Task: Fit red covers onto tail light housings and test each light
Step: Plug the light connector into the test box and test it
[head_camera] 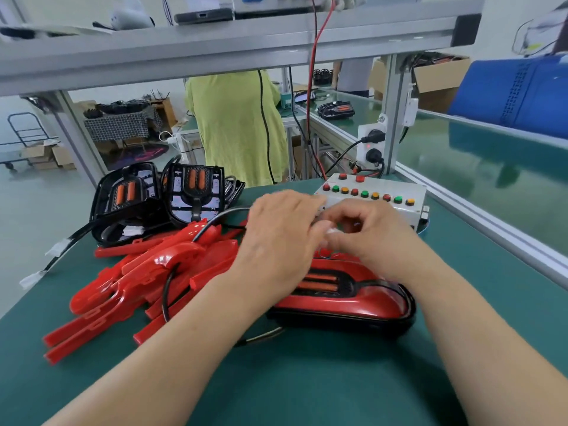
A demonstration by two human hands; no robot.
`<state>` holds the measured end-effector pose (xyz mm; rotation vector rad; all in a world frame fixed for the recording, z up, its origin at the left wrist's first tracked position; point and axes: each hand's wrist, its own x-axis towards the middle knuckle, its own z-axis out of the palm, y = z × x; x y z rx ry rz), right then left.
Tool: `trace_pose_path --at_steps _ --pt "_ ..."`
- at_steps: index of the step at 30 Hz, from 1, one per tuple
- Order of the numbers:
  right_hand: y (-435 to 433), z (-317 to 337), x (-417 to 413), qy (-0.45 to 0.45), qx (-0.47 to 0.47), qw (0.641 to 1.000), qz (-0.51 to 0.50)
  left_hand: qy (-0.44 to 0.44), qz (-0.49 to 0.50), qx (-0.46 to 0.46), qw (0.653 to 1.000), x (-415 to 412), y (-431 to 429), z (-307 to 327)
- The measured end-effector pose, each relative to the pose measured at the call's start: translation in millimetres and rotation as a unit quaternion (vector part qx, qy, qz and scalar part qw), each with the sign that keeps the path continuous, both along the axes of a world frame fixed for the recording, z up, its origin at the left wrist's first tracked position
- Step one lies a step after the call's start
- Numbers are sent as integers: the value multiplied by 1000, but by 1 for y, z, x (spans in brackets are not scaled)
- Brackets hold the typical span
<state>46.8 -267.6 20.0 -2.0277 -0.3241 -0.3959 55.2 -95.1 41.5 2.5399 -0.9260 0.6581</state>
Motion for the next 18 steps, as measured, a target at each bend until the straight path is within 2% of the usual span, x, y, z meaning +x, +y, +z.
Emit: trace_pose_path --at_steps 2,3,5,7,10,12,18 --pt "2 -1 -1 -8 -15 1000 4 30 8 66 997 6 -9 -1" --pt "-1 -1 -1 11 -12 1000 17 42 2 66 997 8 -10 -1" --pt "-12 0 1 81 27 995 54 67 -30 0 997 11 -5 -5" --pt "-25 -4 10 120 45 992 13 90 -51 -72 992 12 3 -10" --pt "-37 -16 22 122 -116 974 -154 130 -55 -133 981 14 13 -17" --pt "-39 -24 26 162 -224 946 -171 132 -43 -166 976 16 17 -19" --pt "-33 -28 24 181 -281 929 -160 149 -35 -245 957 18 19 -29"
